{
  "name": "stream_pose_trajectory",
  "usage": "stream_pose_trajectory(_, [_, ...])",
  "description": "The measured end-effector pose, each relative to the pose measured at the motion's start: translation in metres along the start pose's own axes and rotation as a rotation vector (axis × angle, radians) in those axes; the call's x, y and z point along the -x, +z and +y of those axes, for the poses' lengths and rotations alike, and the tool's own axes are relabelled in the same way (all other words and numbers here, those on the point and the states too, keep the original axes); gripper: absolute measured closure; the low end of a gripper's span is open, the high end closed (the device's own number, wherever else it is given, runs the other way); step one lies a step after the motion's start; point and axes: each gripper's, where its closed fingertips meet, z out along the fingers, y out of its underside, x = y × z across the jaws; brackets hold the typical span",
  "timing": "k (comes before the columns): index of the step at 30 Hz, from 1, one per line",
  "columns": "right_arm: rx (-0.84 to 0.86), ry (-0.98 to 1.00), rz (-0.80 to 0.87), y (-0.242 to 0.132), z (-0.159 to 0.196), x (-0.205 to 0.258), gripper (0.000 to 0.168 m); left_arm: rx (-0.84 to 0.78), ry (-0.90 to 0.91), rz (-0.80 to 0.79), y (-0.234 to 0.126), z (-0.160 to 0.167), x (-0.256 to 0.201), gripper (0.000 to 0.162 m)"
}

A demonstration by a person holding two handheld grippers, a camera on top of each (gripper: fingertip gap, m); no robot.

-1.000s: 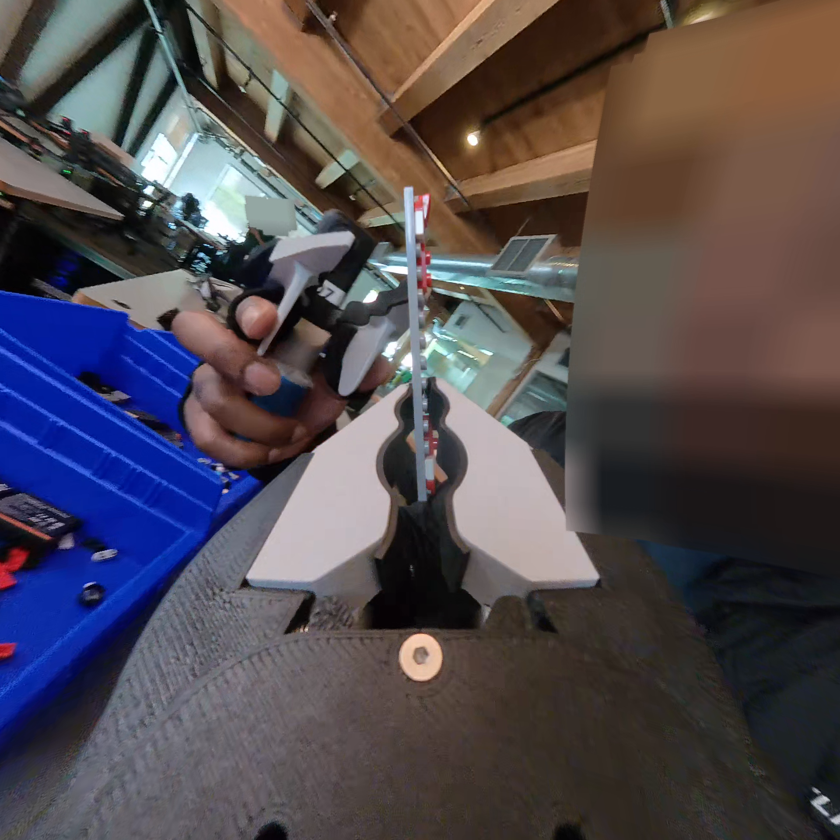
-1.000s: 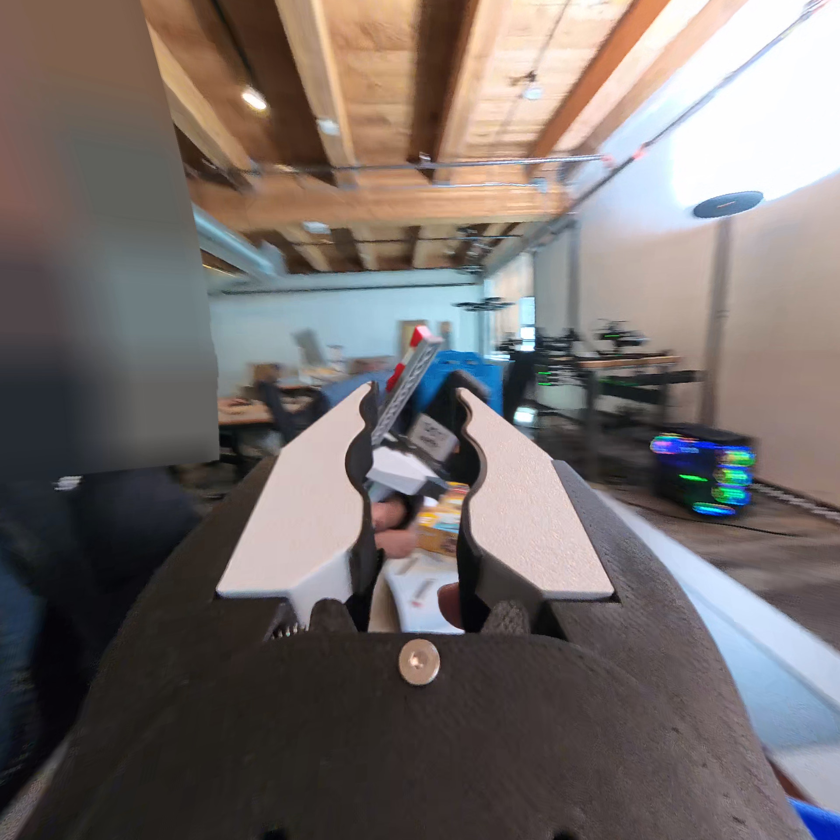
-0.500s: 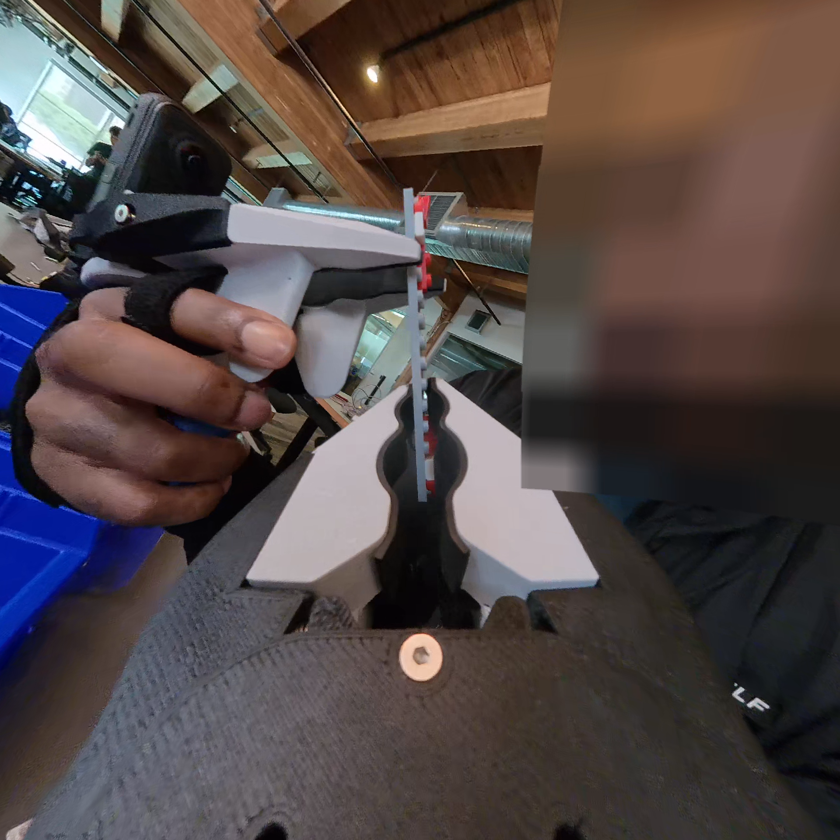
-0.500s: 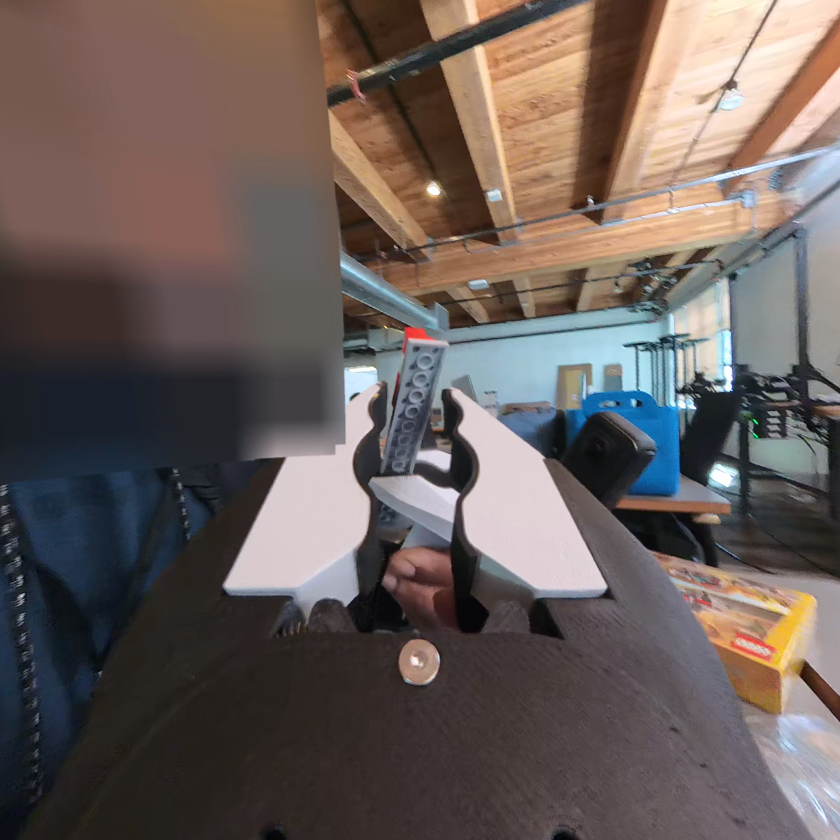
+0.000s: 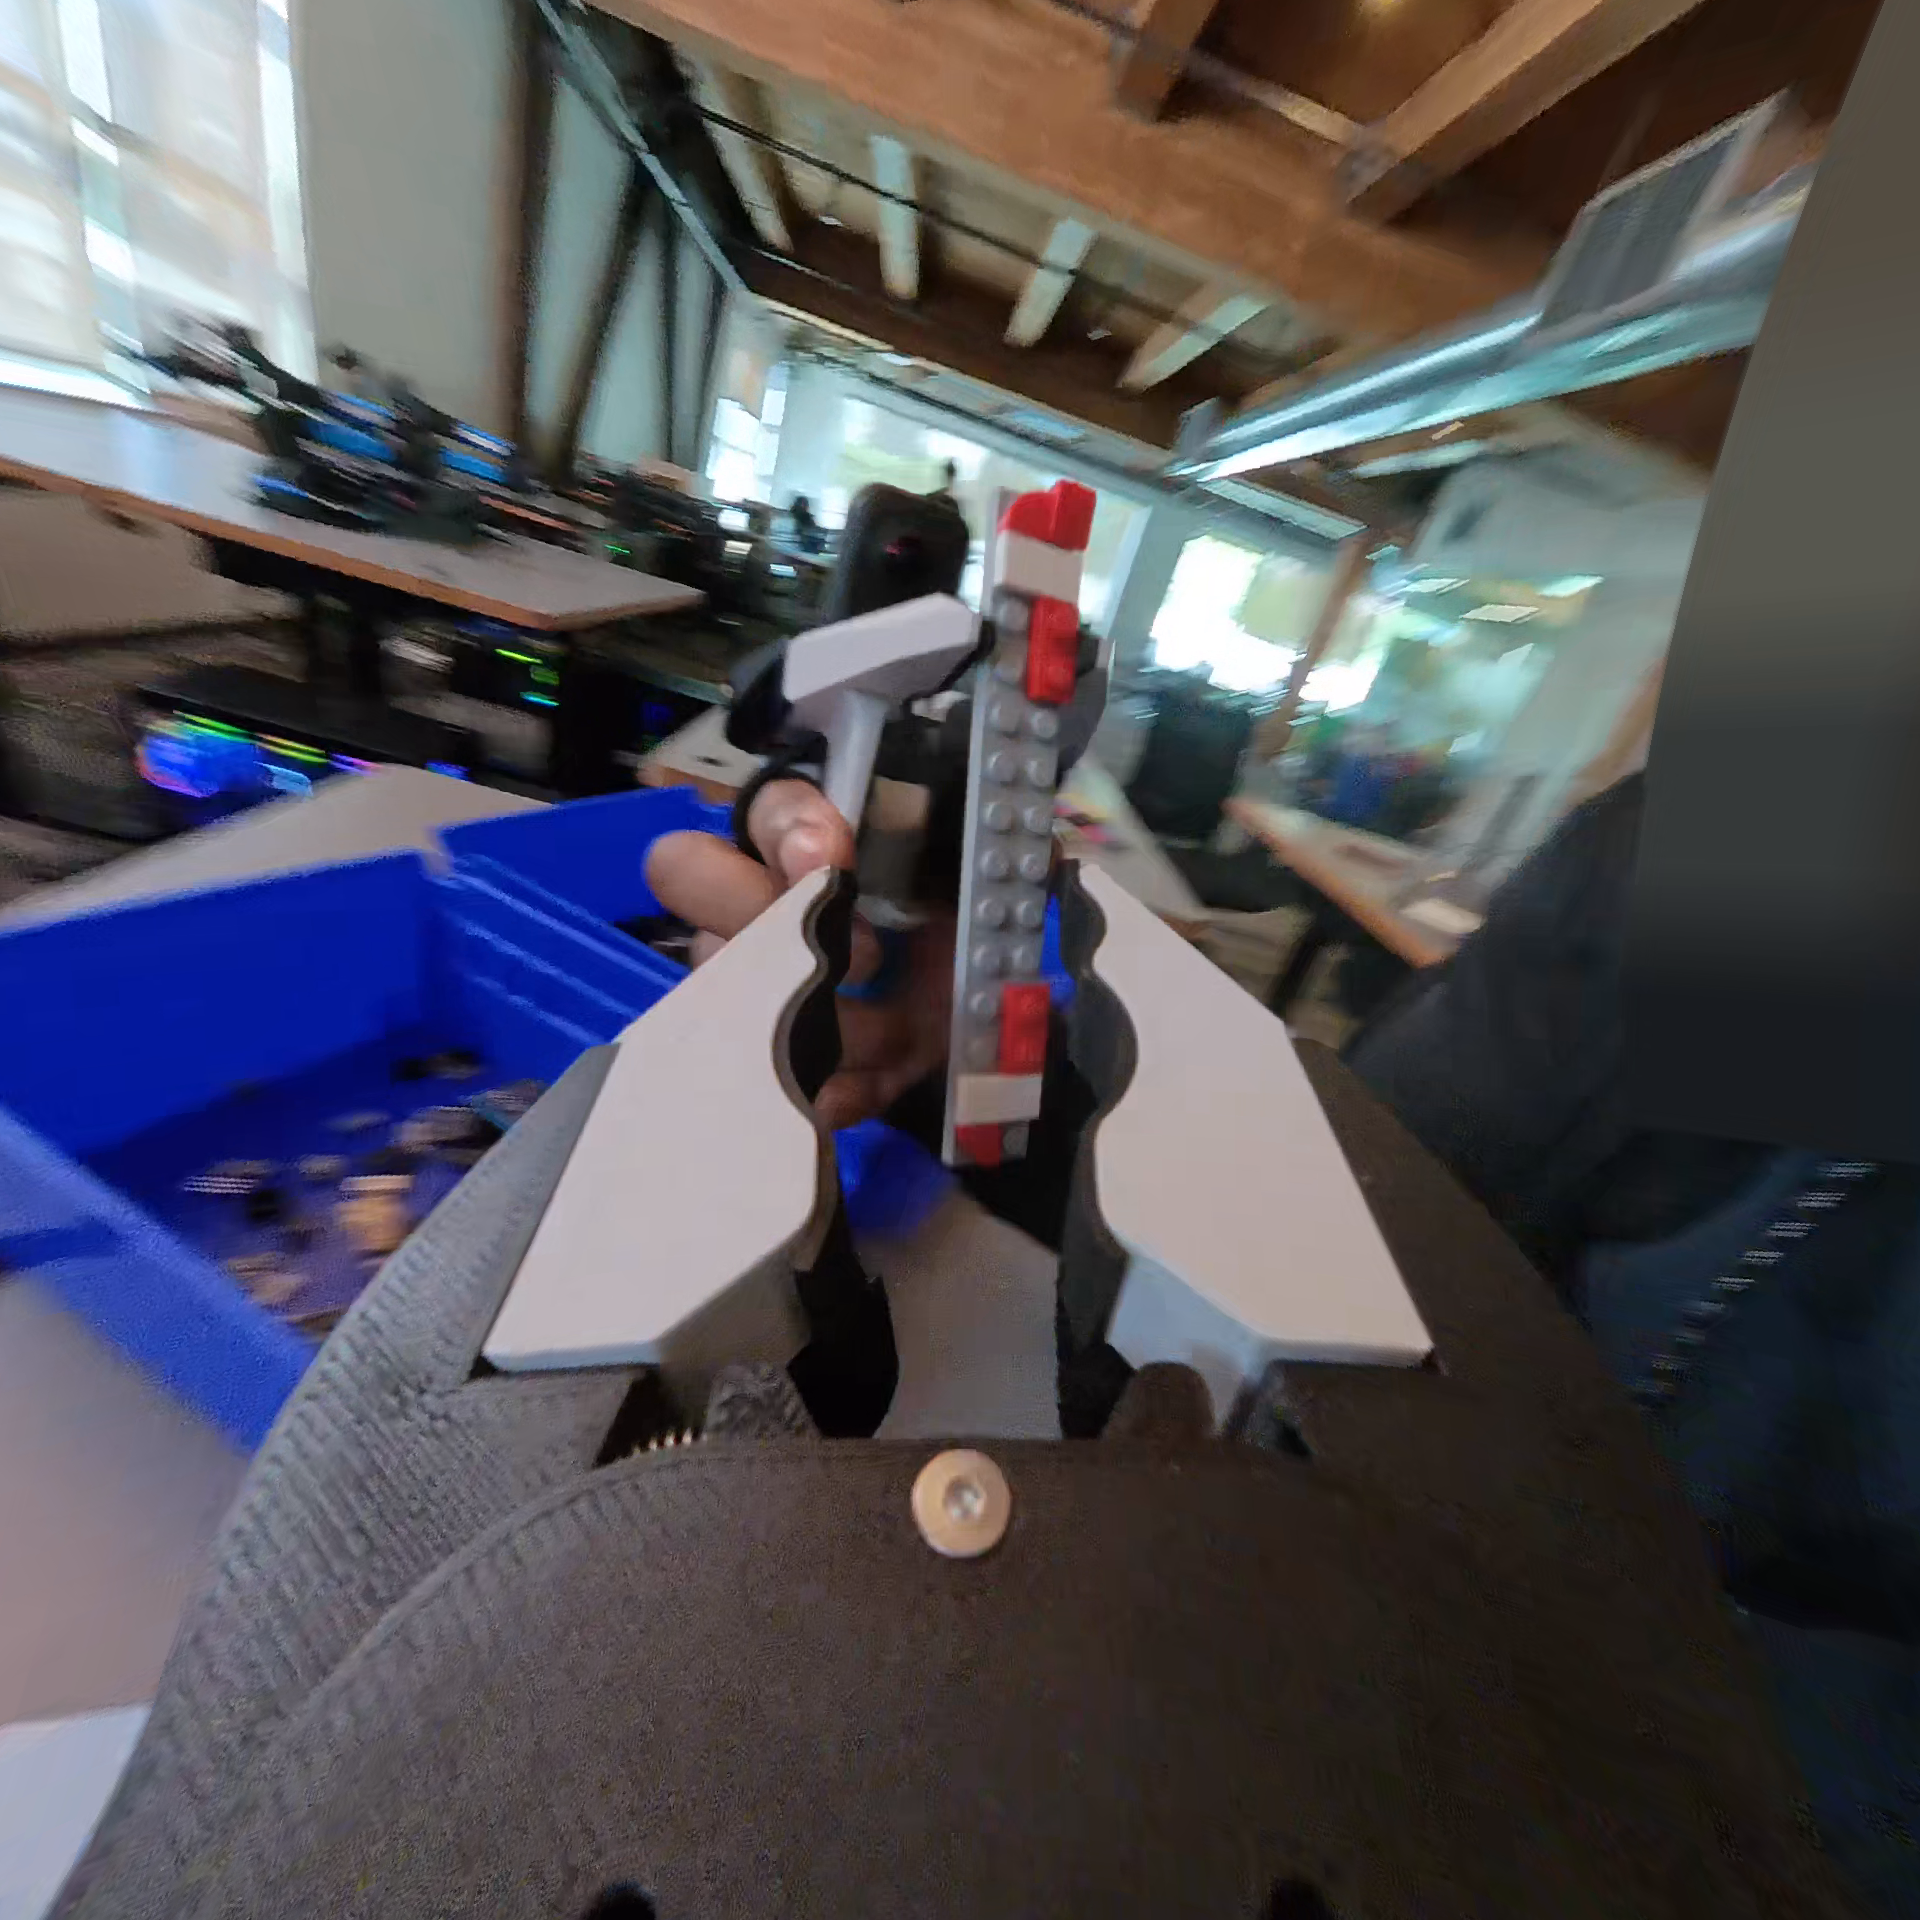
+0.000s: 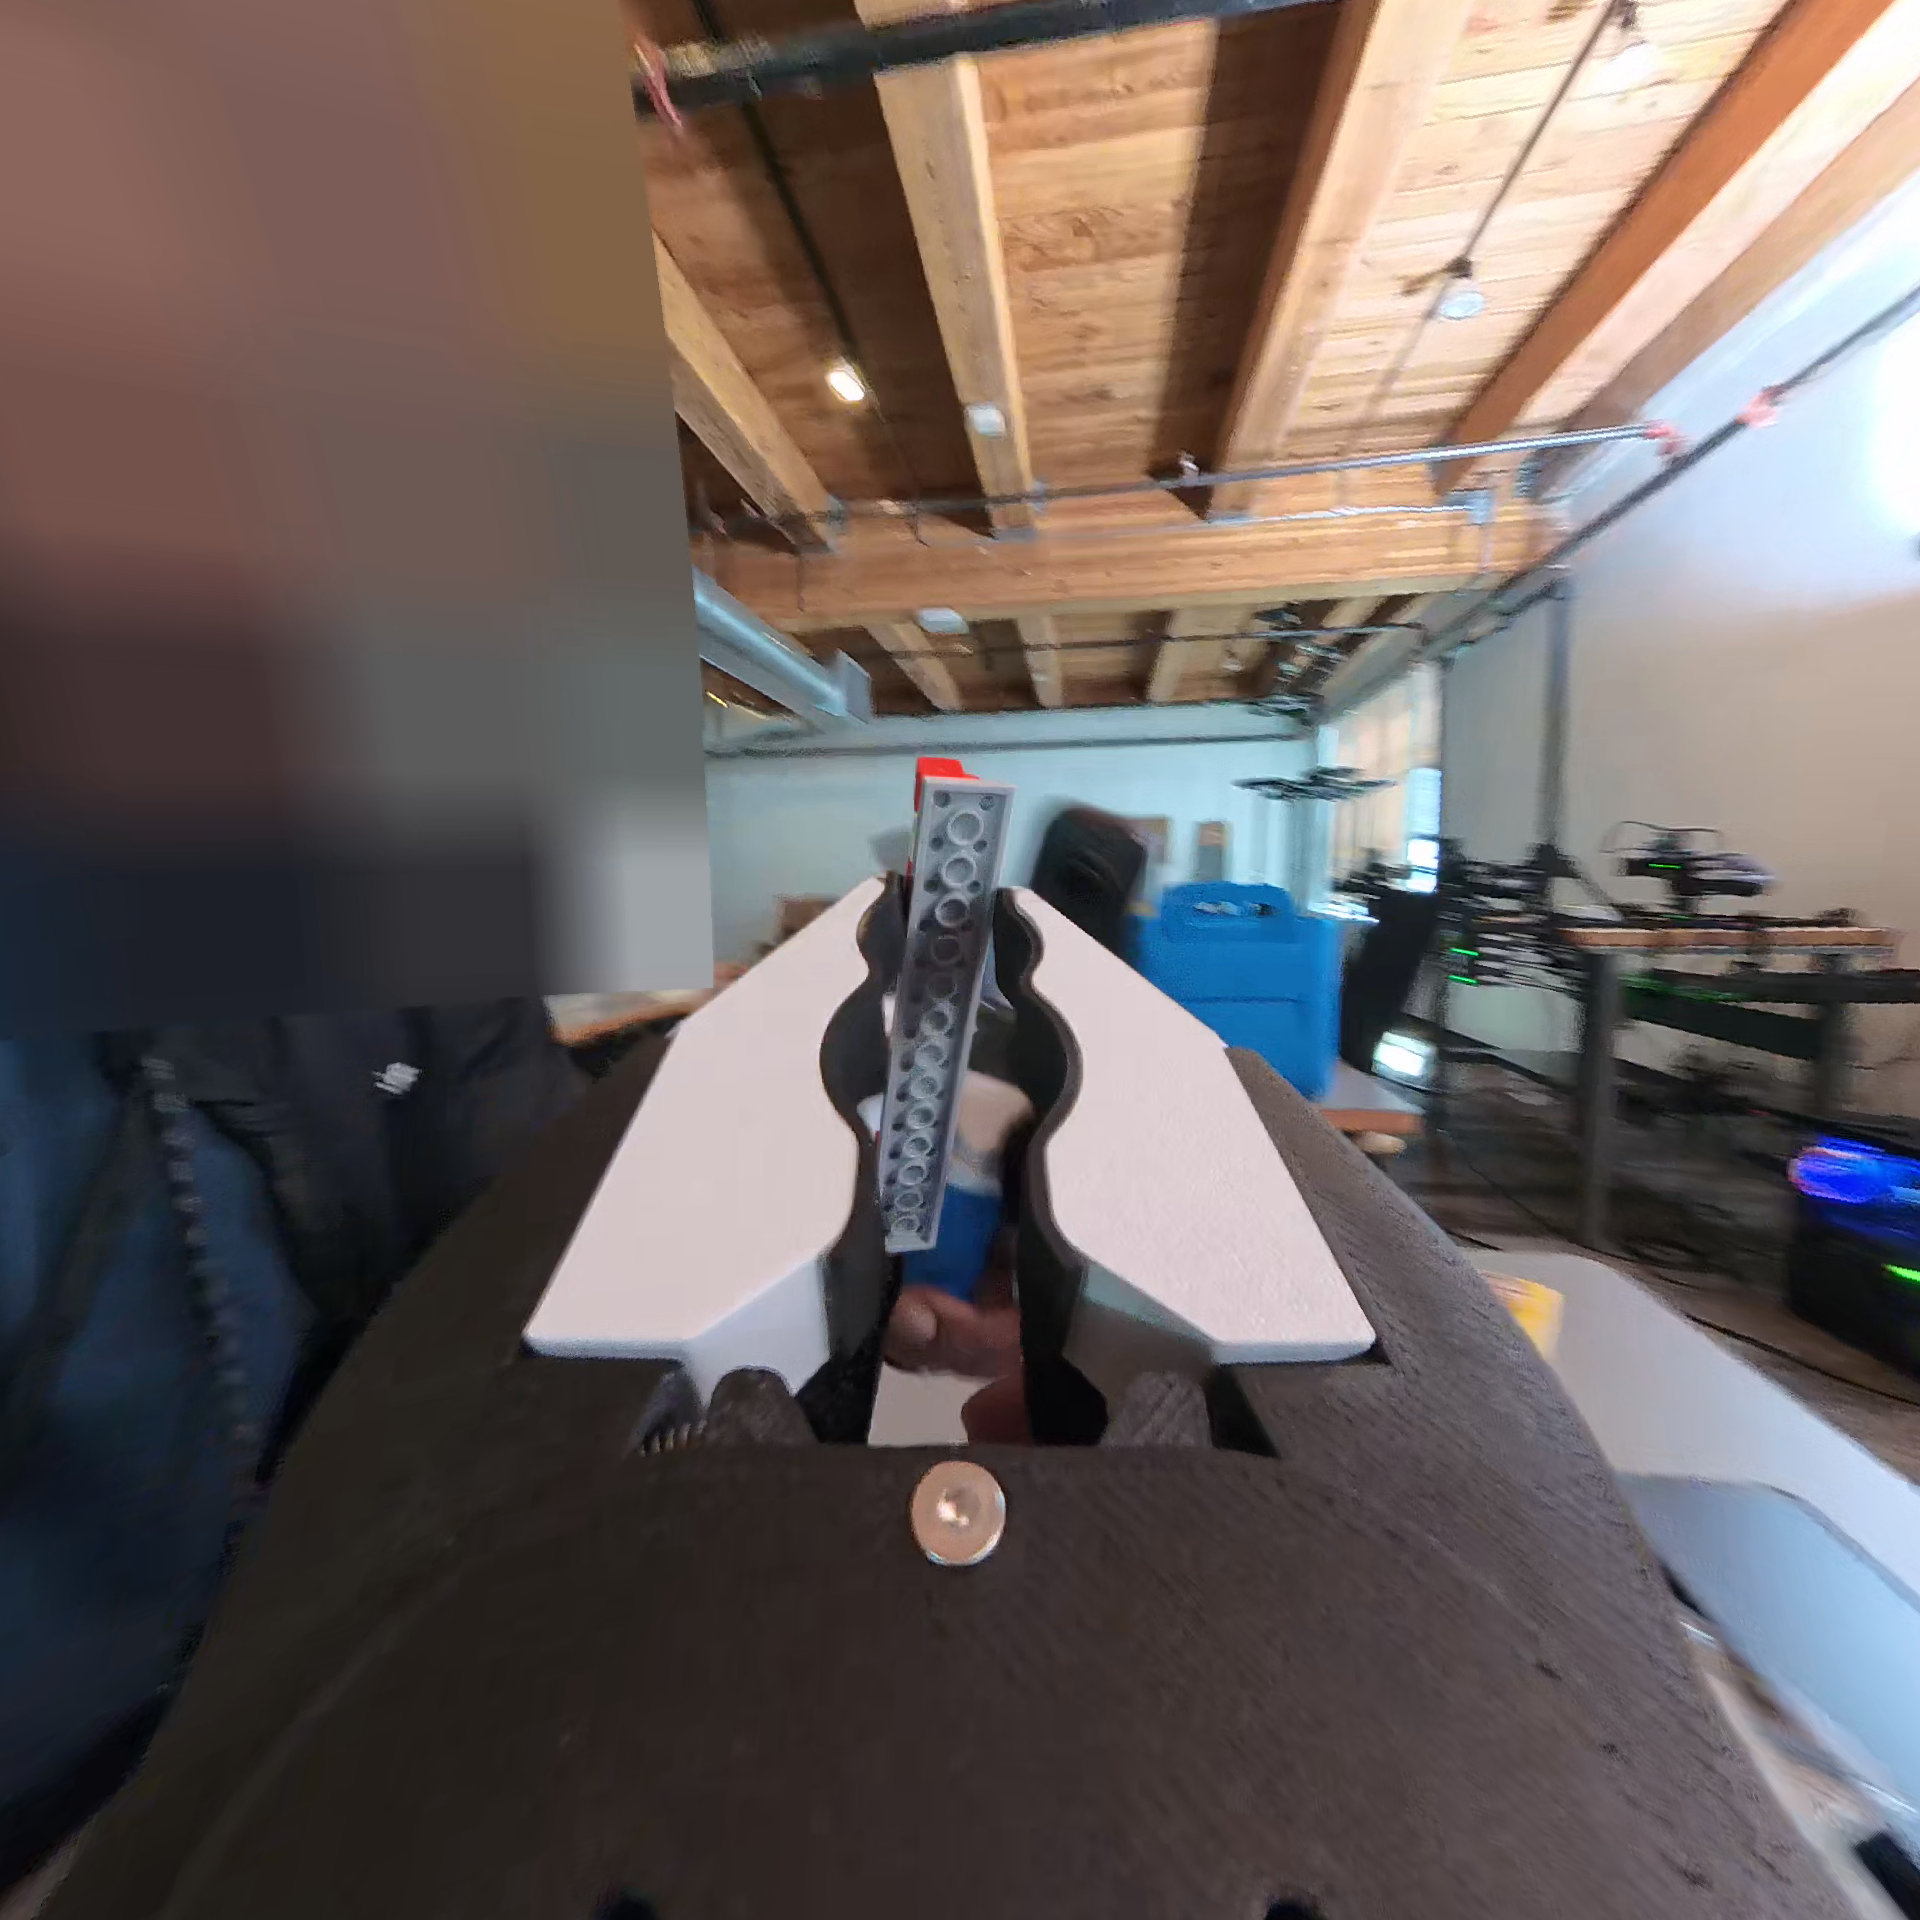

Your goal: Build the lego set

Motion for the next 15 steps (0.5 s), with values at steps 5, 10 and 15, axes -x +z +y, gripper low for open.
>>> stream_pose_trajectory(5, [0.044, -0.105, 0.154, 0.009, 0.0, -0.014, 0.152, 0.047, 0.373, -0.337, -0.005, -0.017, 0.014, 0.121])
stream_pose_trajectory(10, [-0.02, -0.135, 0.317, 0.011, -0.01, -0.031, 0.152, 0.07, 0.702, -0.629, -0.012, -0.034, 0.025, 0.134])
stream_pose_trajectory(15, [-0.021, -0.165, 0.399, 0.021, -0.003, -0.036, 0.152, 0.064, 0.863, -0.827, -0.024, -0.044, 0.041, 0.149])
